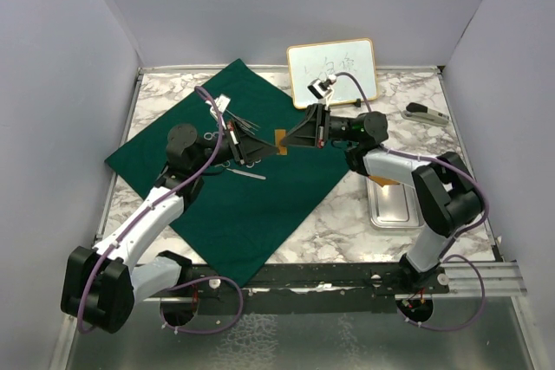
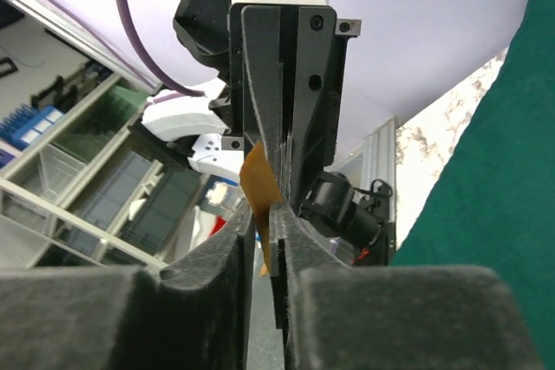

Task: Prepare the surgical pack
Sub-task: Place the medical item in the container.

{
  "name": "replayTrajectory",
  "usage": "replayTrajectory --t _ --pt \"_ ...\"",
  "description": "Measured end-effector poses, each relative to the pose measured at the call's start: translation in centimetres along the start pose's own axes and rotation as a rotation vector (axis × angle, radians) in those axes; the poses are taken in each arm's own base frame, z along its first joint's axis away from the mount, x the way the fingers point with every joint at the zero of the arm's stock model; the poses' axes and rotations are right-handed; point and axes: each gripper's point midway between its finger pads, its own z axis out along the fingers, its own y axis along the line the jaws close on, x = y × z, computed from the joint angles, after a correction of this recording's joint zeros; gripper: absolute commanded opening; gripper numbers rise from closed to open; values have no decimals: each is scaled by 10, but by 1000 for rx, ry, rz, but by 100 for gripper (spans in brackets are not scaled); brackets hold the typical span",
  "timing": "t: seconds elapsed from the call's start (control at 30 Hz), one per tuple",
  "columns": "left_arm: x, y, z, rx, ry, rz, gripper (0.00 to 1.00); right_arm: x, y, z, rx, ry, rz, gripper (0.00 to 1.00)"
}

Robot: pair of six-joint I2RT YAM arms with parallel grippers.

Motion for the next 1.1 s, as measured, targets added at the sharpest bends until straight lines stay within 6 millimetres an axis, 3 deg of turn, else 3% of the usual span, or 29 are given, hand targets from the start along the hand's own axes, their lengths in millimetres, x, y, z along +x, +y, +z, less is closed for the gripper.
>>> replayTrajectory --t 0.13,0.17,0.27,0.3,0.4,0.5,0.6,0.7,0.8,0.9,1.0,1.1 --pt "2 -4 -1 19 11 -2 0 4 -2 -3 0 -16 24 1" --pt "2 -5 0 22 15 -3 7 6 -4 -4 6 -20 26 1" --pt "3 -6 0 27 19 3 50 9 -7 -7 33 -32 22 1" --pt "3 -6 0 28 18 4 57 9 -6 -11 51 -40 14 1" --pt "3 -6 -1 30 15 12 60 11 -3 -26 116 -63 -7 1" --pt "4 0 -2 13 19 21 61 -2 -7 -67 268 -152 -36 1" --pt "8 9 -3 -21 32 35 61 -24 -18 -133 525 -319 -71 1" --pt "11 21 -4 -68 55 45 60 -30 -32 -190 775 -458 -69 1" --pt "9 29 -2 -106 69 65 60 -12 -58 -239 1016 -556 34 1" --pt "8 34 -1 -128 79 78 58 24 -90 -291 1259 -657 205 1" --pt "13 41 -3 -155 95 74 58 56 -106 -333 1422 -767 331 1" --pt "17 50 -6 -193 107 69 58 69 -112 -365 1529 -886 393 1"
